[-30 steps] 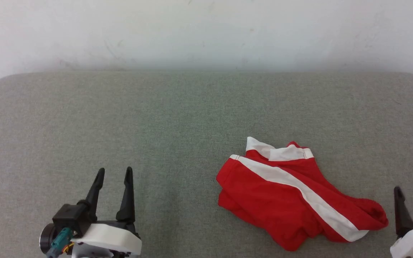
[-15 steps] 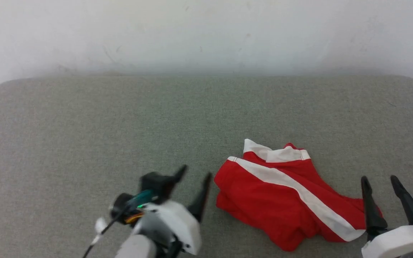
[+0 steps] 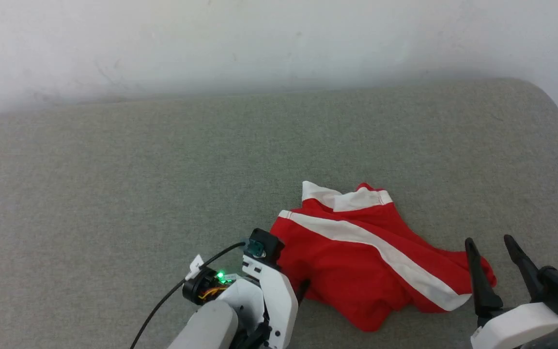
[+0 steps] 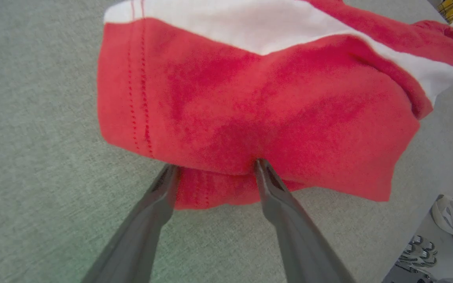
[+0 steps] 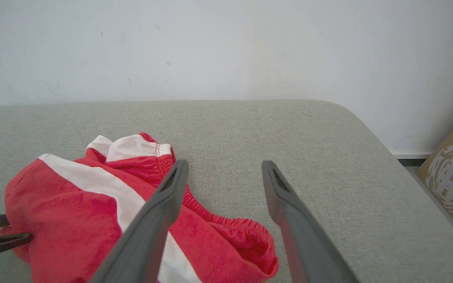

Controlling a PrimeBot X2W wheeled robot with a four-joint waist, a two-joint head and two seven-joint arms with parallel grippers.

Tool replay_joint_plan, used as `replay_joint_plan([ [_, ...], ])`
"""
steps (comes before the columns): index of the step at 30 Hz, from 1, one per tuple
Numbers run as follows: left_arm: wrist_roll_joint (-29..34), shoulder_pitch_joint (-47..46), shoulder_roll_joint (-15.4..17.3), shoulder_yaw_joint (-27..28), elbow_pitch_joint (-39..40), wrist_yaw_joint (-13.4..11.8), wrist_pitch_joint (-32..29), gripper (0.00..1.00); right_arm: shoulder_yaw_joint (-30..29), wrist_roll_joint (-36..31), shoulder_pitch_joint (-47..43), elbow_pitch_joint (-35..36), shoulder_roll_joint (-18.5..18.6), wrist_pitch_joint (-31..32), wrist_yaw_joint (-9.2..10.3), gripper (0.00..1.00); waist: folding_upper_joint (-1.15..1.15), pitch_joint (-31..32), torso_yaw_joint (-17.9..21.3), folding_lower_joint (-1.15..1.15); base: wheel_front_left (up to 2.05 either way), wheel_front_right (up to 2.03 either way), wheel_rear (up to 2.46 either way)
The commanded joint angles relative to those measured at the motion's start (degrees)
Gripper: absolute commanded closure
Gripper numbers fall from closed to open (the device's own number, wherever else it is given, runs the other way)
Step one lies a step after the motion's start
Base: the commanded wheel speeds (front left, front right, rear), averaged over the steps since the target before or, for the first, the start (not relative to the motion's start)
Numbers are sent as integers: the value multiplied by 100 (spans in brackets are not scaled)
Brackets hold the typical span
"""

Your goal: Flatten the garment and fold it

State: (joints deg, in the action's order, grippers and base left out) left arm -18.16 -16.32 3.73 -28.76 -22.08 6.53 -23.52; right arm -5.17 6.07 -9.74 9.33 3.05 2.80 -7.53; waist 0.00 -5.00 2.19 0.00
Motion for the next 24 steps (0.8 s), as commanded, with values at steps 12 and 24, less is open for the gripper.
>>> replay_joint_plan([
  [12, -498, -260, 125, -184, -415, 65, -372, 100, 54, 57, 202, -221, -17, -170, 4, 0, 0, -235, 93, 0, 0, 0, 0],
  [24, -583, 1217, 1203, 747, 2265, -839, -51, 100, -125, 6, 150, -181, -17, -135, 4, 0, 0, -235, -318, 0, 0, 0, 0],
])
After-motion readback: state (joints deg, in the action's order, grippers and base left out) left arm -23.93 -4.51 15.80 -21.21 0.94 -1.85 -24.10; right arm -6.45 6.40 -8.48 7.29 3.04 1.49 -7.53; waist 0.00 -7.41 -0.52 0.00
